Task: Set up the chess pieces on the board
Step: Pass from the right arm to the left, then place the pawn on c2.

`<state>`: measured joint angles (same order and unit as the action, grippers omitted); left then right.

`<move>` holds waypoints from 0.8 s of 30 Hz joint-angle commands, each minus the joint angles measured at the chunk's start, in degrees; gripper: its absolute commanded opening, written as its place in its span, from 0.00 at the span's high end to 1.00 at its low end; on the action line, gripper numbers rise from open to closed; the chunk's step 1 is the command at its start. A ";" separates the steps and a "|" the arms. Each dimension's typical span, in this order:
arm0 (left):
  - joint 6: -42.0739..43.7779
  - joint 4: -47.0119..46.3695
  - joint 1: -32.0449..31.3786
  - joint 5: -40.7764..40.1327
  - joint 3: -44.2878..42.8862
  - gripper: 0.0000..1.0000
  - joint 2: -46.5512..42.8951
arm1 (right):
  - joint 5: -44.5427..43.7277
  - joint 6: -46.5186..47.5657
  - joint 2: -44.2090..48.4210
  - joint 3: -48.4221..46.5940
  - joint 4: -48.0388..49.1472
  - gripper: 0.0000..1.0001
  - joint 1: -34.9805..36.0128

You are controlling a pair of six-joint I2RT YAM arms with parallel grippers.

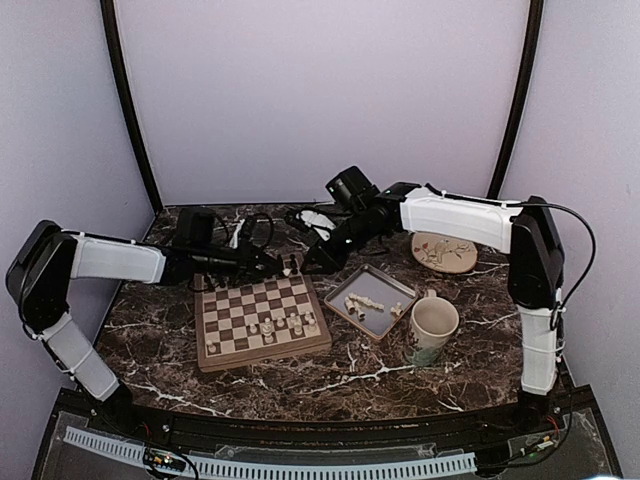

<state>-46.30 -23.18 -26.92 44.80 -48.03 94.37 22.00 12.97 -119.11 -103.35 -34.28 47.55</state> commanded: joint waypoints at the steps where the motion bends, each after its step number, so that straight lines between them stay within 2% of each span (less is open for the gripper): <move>1: 19.32 23.07 -0.20 -12.38 -5.30 0.94 -9.25 | 6.07 -0.02 6.82 3.91 0.47 0.63 -5.37; 4: 27.37 34.20 -0.24 -20.67 -6.54 0.94 -13.27 | 8.05 0.61 9.12 7.36 0.80 0.63 -8.49; 8: 31.26 43.50 -0.37 -30.00 -6.53 0.94 -17.64 | 9.33 1.73 12.16 11.77 2.08 0.63 -11.86; 13: 30.26 51.41 -1.40 -36.27 -6.16 0.93 -21.08 | 8.11 3.64 15.42 18.12 5.02 0.63 -13.76; 19: 29.23 59.65 -7.66 -42.08 -6.95 0.93 -22.31 | 5.98 4.10 17.29 23.48 9.28 0.63 -15.14; 24: 27.35 62.93 -11.86 -44.77 -5.88 0.93 -21.53 | 3.65 4.60 18.02 25.74 10.99 0.63 -15.35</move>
<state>-18.00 33.80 -37.06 3.97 -54.08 73.69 27.27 16.49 -103.85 -78.54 -27.07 32.64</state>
